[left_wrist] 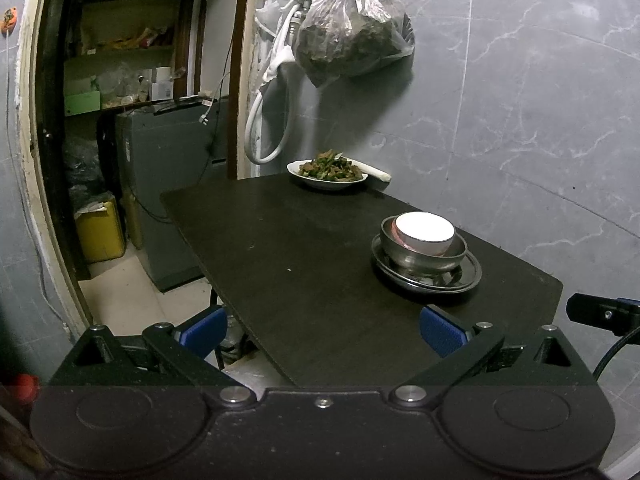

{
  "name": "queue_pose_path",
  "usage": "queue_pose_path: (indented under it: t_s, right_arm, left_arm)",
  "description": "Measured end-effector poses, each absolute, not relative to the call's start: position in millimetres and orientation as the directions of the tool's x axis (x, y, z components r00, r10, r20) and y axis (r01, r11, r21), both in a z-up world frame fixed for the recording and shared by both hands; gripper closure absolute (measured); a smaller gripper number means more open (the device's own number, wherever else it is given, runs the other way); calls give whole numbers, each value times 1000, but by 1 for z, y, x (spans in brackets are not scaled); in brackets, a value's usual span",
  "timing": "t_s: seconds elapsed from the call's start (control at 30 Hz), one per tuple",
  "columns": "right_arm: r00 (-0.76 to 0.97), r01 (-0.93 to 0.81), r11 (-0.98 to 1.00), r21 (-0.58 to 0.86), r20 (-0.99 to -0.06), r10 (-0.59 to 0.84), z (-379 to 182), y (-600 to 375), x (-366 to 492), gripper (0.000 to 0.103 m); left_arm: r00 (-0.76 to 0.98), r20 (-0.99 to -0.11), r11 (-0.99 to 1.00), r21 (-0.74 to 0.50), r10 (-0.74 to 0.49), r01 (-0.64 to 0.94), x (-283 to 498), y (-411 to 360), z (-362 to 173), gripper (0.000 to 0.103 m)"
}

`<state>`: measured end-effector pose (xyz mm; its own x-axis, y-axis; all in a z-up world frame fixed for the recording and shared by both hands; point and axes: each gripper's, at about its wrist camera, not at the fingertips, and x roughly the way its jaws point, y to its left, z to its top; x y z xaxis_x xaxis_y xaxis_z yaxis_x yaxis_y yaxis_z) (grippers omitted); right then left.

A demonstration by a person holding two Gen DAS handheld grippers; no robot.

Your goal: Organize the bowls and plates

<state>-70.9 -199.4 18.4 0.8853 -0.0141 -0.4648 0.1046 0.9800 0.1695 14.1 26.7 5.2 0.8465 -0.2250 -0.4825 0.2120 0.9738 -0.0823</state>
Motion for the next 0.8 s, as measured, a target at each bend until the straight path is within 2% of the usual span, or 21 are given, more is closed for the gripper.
queue_pose_path:
  t_s: [0.8]
  right_arm:
    - [892, 105, 979, 173, -451, -16, 22, -203, -74, 0]
  left_arm:
    - [854, -470, 974, -79, -223, 211, 10, 26, 10, 1]
